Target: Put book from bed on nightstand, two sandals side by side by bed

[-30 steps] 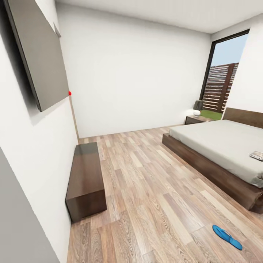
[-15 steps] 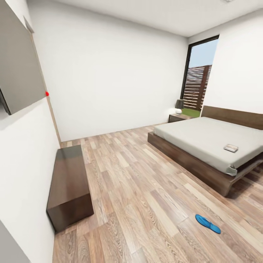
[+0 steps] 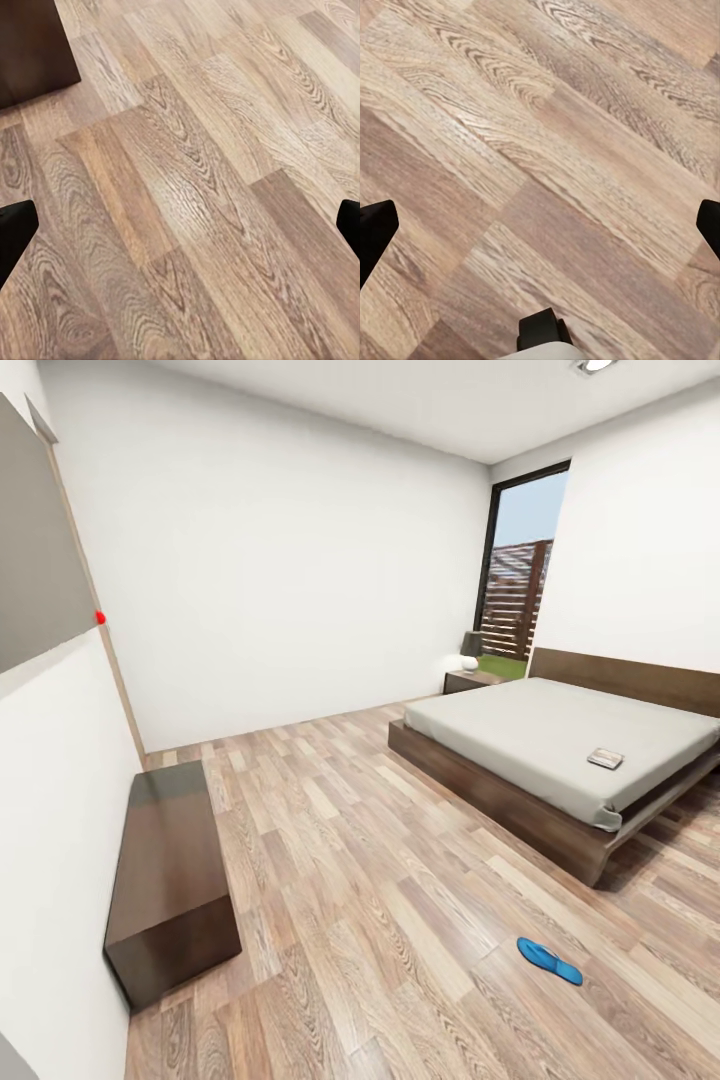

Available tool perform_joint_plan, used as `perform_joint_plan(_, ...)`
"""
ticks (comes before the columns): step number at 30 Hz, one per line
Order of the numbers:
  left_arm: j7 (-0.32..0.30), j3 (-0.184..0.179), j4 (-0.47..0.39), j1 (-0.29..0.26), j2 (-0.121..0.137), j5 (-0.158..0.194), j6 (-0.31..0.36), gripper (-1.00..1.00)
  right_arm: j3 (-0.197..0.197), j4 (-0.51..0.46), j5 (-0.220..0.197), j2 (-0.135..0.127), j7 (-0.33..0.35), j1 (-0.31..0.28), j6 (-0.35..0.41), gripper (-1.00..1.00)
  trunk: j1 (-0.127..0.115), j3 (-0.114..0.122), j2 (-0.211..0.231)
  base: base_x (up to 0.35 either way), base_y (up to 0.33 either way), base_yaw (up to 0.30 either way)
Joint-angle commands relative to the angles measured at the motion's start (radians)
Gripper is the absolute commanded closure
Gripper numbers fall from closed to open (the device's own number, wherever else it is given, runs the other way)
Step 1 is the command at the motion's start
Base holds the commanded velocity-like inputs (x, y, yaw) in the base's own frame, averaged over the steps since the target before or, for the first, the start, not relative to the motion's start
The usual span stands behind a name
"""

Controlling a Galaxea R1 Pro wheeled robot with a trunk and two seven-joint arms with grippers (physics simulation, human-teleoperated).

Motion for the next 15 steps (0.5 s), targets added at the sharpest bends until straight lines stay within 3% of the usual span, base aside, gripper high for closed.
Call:
perform_joint_plan(1,0.0,0.001,0.001,-0.001,0.0,0.001,-0.003,-1.0,0.003,0.001,-0.01,0.0,0.0,-0.001,-0.004,-1.0,0.0,-0.001,-0.001,0.0,0.0,-0.004)
perform_joint_plan(15,0.0,0.001,0.001,-0.001,0.0,0.001,-0.003,-1.0,0.004,0.001,-0.009,-0.001,-0.001,0.0,-0.004,-1.0,0.0,-0.001,-0.001,0.0,0.0,-0.024)
